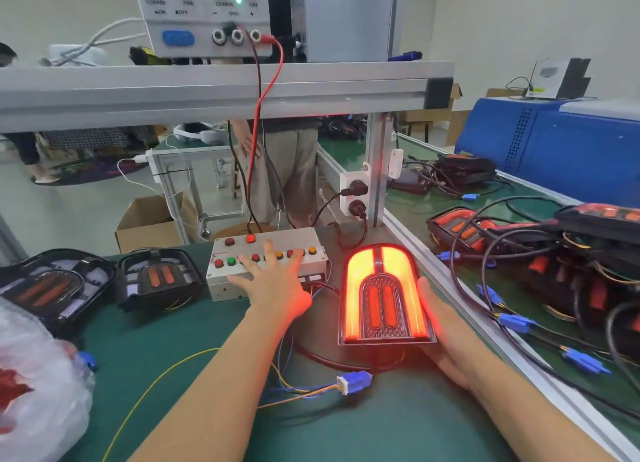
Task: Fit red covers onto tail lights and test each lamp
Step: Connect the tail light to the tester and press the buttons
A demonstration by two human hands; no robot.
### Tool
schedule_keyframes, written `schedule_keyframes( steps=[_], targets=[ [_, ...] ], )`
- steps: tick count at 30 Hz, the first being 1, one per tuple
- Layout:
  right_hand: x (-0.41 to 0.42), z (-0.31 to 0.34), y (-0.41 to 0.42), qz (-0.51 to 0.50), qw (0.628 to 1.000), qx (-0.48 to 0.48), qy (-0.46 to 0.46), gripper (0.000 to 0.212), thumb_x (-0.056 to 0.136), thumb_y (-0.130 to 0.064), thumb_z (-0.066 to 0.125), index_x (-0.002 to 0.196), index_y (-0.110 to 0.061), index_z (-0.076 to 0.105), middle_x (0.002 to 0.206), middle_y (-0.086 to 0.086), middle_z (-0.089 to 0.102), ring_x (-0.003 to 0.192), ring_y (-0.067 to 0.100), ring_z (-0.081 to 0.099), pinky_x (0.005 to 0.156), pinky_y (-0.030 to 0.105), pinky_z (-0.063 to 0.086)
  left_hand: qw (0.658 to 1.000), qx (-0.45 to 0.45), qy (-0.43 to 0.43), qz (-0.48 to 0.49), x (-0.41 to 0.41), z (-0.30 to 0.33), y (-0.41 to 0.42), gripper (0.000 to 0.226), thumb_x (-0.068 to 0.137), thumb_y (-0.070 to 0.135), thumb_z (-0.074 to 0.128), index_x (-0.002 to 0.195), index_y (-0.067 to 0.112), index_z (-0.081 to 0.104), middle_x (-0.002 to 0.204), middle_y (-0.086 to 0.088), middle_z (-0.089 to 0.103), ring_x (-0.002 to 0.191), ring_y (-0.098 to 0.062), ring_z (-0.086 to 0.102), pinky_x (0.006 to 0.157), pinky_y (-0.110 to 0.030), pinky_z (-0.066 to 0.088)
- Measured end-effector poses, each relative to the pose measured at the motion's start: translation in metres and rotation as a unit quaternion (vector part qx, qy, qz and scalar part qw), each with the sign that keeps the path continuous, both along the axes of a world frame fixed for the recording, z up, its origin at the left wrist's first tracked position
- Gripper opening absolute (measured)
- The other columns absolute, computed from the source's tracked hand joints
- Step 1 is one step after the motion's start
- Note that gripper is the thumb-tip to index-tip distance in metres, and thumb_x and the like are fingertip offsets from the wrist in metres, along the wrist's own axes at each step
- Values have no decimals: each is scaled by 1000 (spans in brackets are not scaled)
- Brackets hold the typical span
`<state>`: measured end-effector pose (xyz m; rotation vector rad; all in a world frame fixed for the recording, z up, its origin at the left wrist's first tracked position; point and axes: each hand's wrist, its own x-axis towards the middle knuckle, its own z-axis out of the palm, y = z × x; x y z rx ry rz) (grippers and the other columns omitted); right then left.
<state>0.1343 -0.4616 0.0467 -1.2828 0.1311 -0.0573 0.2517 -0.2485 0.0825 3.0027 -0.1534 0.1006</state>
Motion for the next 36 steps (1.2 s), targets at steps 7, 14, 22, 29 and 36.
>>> schedule_keyframes(
  steps=[7, 14, 22, 29, 36],
  targets=[
    [-4, -2, 1, 18, 999, -11, -39, 64, 86, -60, 43, 135, -20, 51, 126, 9, 66, 116, 29, 63, 101, 50, 46, 1000, -4, -20, 2, 1, -5, -1, 81, 76, 23, 64, 140, 47, 19, 155, -6, -3, 139, -53, -1, 102, -75, 13],
    [-6, -1, 2, 10, 999, -15, -33, 68, 84, -61, 44, 136, -17, 51, 125, 9, 67, 115, 28, 64, 102, 50, 46, 1000, -1, -18, 1, 3, -7, -1, 82, 76, 23, 63, 139, 48, 18, 153, -7, -3, 138, -54, 0, 101, -75, 15],
    [-5, -1, 3, 10, 1000, -12, -23, 68, 84, -62, 42, 137, -20, 51, 125, 8, 67, 115, 27, 64, 103, 50, 45, 1000, -11, -18, 13, 2, -7, -4, 80, 77, 25, 62, 140, 49, 20, 156, -5, -7, 139, -52, -4, 102, -75, 11],
    [-4, -1, 1, -3, 1000, -16, -5, 64, 85, -61, 42, 131, -19, 56, 117, 5, 71, 109, 20, 68, 80, 27, 57, 999, 20, -30, -4, 0, -4, -3, 80, 79, 35, 61, 145, 45, 17, 159, -6, -9, 144, -41, -12, 104, -73, -1],
    [-4, -3, 1, -2, 1000, -10, -7, 65, 85, -62, 43, 132, -19, 55, 120, 6, 70, 111, 24, 66, 88, 36, 56, 996, 70, -43, -35, 5, 0, -1, 74, 81, 33, 54, 147, 41, 20, 160, -7, -1, 145, -37, -11, 106, -69, -8]
  ],
)
